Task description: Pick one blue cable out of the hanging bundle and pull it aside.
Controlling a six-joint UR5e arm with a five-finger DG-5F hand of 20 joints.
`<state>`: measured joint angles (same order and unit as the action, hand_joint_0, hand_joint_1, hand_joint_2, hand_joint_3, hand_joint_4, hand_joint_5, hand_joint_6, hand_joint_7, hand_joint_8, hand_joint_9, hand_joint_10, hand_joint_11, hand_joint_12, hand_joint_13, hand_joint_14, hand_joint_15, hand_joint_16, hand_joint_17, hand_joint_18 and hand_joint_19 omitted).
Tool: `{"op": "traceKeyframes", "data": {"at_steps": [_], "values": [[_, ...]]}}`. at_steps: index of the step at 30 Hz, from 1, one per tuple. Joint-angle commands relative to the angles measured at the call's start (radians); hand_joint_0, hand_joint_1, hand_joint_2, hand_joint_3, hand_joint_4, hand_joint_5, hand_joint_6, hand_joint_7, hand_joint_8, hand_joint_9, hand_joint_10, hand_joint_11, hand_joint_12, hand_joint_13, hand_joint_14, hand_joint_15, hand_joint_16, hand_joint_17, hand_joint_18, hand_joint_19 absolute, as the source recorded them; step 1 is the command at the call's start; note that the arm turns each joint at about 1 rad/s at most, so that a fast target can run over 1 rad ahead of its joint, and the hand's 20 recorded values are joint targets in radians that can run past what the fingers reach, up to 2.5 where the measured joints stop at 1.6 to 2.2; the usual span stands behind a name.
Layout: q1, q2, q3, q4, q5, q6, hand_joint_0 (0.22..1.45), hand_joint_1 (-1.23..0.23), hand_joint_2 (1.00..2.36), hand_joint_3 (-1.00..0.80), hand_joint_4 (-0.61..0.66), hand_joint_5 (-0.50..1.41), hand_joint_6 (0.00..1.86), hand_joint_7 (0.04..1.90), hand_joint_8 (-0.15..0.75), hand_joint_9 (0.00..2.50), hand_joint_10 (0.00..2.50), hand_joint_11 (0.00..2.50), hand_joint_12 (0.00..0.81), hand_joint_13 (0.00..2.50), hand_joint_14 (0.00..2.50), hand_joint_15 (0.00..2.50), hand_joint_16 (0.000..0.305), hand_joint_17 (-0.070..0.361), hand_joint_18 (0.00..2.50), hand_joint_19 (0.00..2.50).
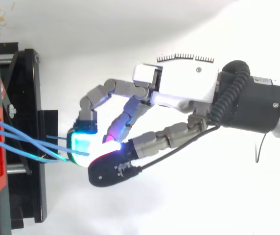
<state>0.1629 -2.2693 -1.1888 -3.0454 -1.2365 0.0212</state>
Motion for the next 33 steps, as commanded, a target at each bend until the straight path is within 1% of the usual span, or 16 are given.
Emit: {"op": "traceKeyframes", "data": {"at_steps": [1, 3, 4, 5, 8, 9, 10, 11, 12, 14, 15, 17, 18, 25, 26, 33], "values": [[0.000, 0.001, 0.000, -0.033, -0.060, 0.003, 0.59, -0.90, 1.01, 0.16, -0.27, -0.04, 0.88, 1.03, 0.272, 1.17, 0.01, 0.20, 0.389, 0.94, 0.02, 0.49, 0.055, 0.123, 0.74, 0.45], [-0.006, 0.001, -0.006, -0.041, -0.075, 0.002, 0.59, -0.90, 1.01, 0.16, -0.27, -0.04, 0.88, 1.03, 0.271, 1.17, 0.01, 0.20, 0.387, 0.95, 0.02, 0.50, 0.055, 0.124, 0.75, 0.45], [-0.006, 0.001, -0.009, -0.041, -0.081, 0.003, 0.59, -0.90, 1.01, 0.16, -0.27, -0.04, 0.88, 1.03, 0.275, 1.18, 0.01, 0.21, 0.387, 0.95, 0.02, 0.49, 0.055, 0.124, 0.75, 0.45], [-0.008, 0.004, -0.020, -0.042, -0.090, 0.003, 0.59, -0.90, 1.01, 0.16, -0.27, -0.04, 0.88, 1.03, 0.272, 1.18, 0.01, 0.21, 0.387, 0.95, 0.02, 0.50, 0.055, 0.124, 0.75, 0.45], [-0.008, 0.017, -0.052, -0.035, -0.095, 0.003, 0.59, -0.90, 1.01, 0.16, -0.27, -0.03, 0.88, 1.03, 0.277, 1.19, 0.01, 0.22, 0.389, 0.96, 0.02, 0.50, 0.055, 0.125, 0.75, 0.46], [-0.003, 0.034, -0.091, -0.004, -0.095, 0.003, 0.59, -0.90, 1.01, 0.16, -0.27, -0.03, 0.88, 1.03, 0.277, 1.19, 0.01, 0.21, 0.390, 0.96, 0.02, 0.50, 0.056, 0.125, 0.75, 0.46], [-0.003, 0.042, -0.101, 0.011, -0.092, 0.003, 0.59, -0.90, 1.01, 0.16, -0.26, -0.03, 0.88, 1.03, 0.277, 1.20, 0.01, 0.20, 0.388, 0.96, 0.02, 0.50, 0.056, 0.125, 0.75, 0.46], [-0.002, 0.057, -0.132, 0.060, -0.074, 0.002, 0.59, -0.90, 1.01, 0.16, -0.27, -0.03, 0.88, 1.03, 0.278, 1.19, 0.01, 0.22, 0.387, 0.96, 0.02, 0.50, 0.056, 0.125, 0.76, 0.46], [-0.002, 0.059, -0.140, 0.079, -0.058, 0.002, 0.59, -0.90, 1.01, 0.16, -0.27, -0.03, 0.88, 1.04, 0.278, 1.19, 0.01, 0.22, 0.388, 0.96, 0.02, 0.50, 0.056, 0.126, 0.76, 0.46], [-0.002, 0.059, -0.141, 0.099, -0.032, 0.002, 0.59, -0.90, 1.01, 0.16, -0.27, -0.03, 0.88, 1.04, 0.279, 1.20, 0.01, 0.23, 0.387, 0.96, 0.02, 0.51, 0.056, 0.126, 0.76, 0.46], [-0.002, 0.059, -0.141, 0.099, -0.012, -0.001, 0.58, -0.90, 1.01, 0.16, -0.27, -0.03, 0.88, 1.04, 0.277, 1.21, 0.01, 0.22, 0.385, 0.96, 0.02, 0.51, 0.056, 0.126, 0.76, 0.46], [-0.002, 0.059, -0.141, 0.093, 0.014, -0.006, 0.59, -0.90, 1.01, 0.16, -0.27, -0.03, 0.88, 1.04, 0.275, 1.21, 0.01, 0.23, 0.387, 0.97, 0.02, 0.52, 0.056, 0.126, 0.76, 0.46], [-0.002, 0.059, -0.141, 0.093, 0.018, -0.006, 0.58, -0.90, 1.01, 0.16, -0.27, -0.03, 0.88, 1.04, 0.279, 1.21, 0.01, 0.23, 0.388, 0.97, 0.02, 0.52, 0.056, 0.126, 0.76, 0.46], [0.000, 0.057, -0.143, 0.094, 0.014, -0.007, 0.59, -0.90, 1.01, 0.16, -0.27, -0.03, 0.88, 1.04, 0.278, 1.22, 0.01, 0.23, 0.386, 0.97, 0.02, 0.53, 0.056, 0.127, 0.77, 0.46], [0.000, 0.057, -0.141, 0.094, 0.020, -0.007, 0.59, -0.90, 1.01, 0.16, -0.26, -0.03, 0.88, 1.05, 0.279, 1.22, 0.01, 0.23, 0.387, 0.98, 0.02, 0.53, 0.057, 0.127, 0.77, 0.46], [0.000, 0.059, -0.141, 0.094, 0.020, -0.007, 0.59, -0.90, 1.01, 0.16, -0.27, -0.03, 0.88, 1.03, 0.280, 1.23, 0.01, 0.25, 0.385, 0.98, 0.02, 0.54, 0.057, 0.128, 0.77, 0.47]]}}
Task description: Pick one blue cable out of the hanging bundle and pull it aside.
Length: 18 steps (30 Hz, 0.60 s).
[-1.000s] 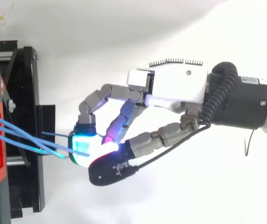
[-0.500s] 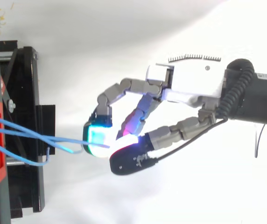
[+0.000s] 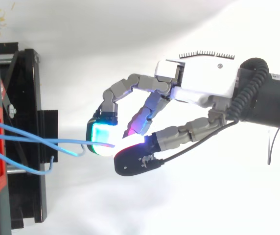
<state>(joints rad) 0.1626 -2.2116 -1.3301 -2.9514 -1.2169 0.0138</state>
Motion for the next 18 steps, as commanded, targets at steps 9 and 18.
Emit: {"op": "traceKeyframes", "data": {"at_steps": [9, 18], "values": [[0.000, 0.001, 0.000, 0.000, 0.000, 0.000, 0.58, -0.89, 1.01, 0.16, -0.26, -0.03, 0.88, 1.03, 0.286, 1.24, 0.01, 0.25, 0.388, 0.99, 0.02, 0.55, 0.058, 0.130, 0.78, 0.47], [0.000, 0.001, 0.000, 0.000, 0.000, 0.000, 0.58, -0.90, 1.01, 0.16, -0.25, -0.03, 0.87, 1.03, 0.287, 1.25, 0.01, 0.26, 0.391, 0.99, 0.02, 0.55, 0.058, 0.131, 0.78, 0.47]]}}
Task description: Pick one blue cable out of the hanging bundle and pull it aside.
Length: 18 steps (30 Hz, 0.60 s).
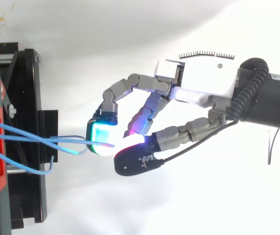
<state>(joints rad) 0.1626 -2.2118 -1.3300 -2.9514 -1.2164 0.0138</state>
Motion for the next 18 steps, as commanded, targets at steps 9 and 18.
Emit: {"op": "traceKeyframes", "data": {"at_steps": [9, 18], "values": [[0.000, 0.000, 0.000, 0.002, 0.000, 0.000, 0.58, -0.89, 1.01, 0.16, -0.25, -0.03, 0.87, 1.04, 0.290, 1.26, 0.01, 0.26, 0.389, 0.99, 0.02, 0.56, 0.058, 0.131, 0.78, 0.47], [0.000, 0.000, 0.000, 0.002, 0.000, 0.000, 0.58, -0.90, 1.01, 0.16, -0.25, -0.03, 0.87, 1.04, 0.290, 1.26, 0.01, 0.27, 0.391, 0.99, 0.02, 0.55, 0.058, 0.131, 0.78, 0.48]]}}
